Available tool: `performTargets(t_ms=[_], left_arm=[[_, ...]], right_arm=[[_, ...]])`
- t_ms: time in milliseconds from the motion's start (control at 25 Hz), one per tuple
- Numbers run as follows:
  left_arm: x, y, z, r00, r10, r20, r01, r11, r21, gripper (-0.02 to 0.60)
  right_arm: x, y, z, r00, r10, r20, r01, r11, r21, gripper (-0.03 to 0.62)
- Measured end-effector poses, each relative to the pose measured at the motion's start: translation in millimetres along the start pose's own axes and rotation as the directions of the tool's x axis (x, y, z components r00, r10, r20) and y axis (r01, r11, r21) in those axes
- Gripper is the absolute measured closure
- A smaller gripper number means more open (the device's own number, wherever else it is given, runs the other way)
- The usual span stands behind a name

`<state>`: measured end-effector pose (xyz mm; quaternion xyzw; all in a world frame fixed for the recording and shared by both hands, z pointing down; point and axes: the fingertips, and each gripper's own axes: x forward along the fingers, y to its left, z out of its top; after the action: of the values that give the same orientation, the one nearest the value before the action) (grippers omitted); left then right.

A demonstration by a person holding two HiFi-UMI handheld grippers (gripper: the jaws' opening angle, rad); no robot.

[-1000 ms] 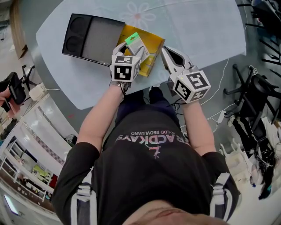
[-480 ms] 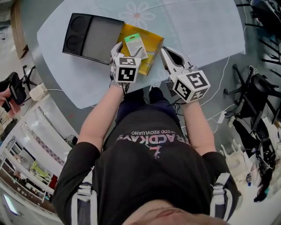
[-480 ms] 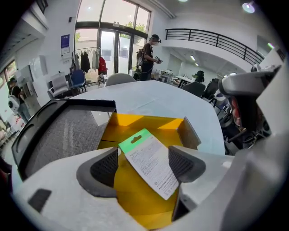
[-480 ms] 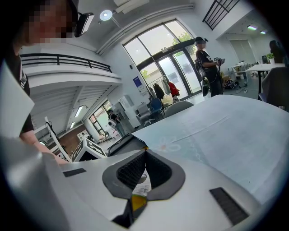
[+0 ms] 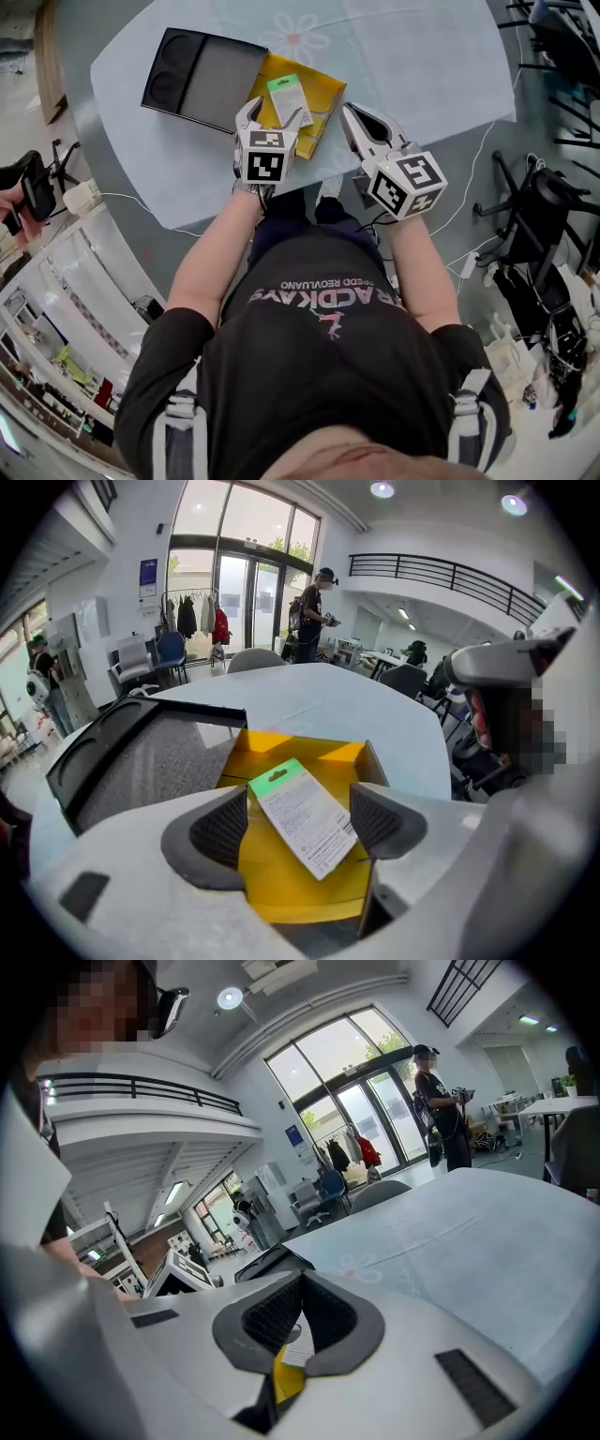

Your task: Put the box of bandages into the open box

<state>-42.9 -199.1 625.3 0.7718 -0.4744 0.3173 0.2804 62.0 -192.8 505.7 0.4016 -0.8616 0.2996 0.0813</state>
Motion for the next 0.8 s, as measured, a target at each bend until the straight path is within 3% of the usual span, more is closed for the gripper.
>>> performTargets(t_ms=[320, 560, 720, 800], left_arm=[[-54.9, -12.6, 21.7, 0.99, 0.051, 0.129, -0.051, 0.999, -0.006, 0.238], [-114.8, -26.2, 34.2, 0.961, 0.118, 0.248, -0.132, 0.991, 0.04, 0.238], [-156.2, -45.2, 51.3, 0.924, 0.132, 0.359, -0.162, 0.985, 0.054, 0.242], [-179.7, -55.1, 63.5, 0.885, 0.143, 0.442, -0.183, 0.982, 0.05, 0.318]], right_arm=[[-24.9, 25.0, 27.5, 0.997, 0.06, 0.047, -0.055, 0.994, -0.091, 0.583], [-57.0, 51.1, 49.8, 0.991, 0.108, 0.078, -0.091, 0.977, -0.193, 0.582], [-79.0, 70.1, 67.4, 0.983, 0.141, 0.114, -0.105, 0.957, -0.271, 0.583], [-90.8, 78.1, 74.2, 0.979, 0.157, 0.13, -0.11, 0.944, -0.31, 0.583]])
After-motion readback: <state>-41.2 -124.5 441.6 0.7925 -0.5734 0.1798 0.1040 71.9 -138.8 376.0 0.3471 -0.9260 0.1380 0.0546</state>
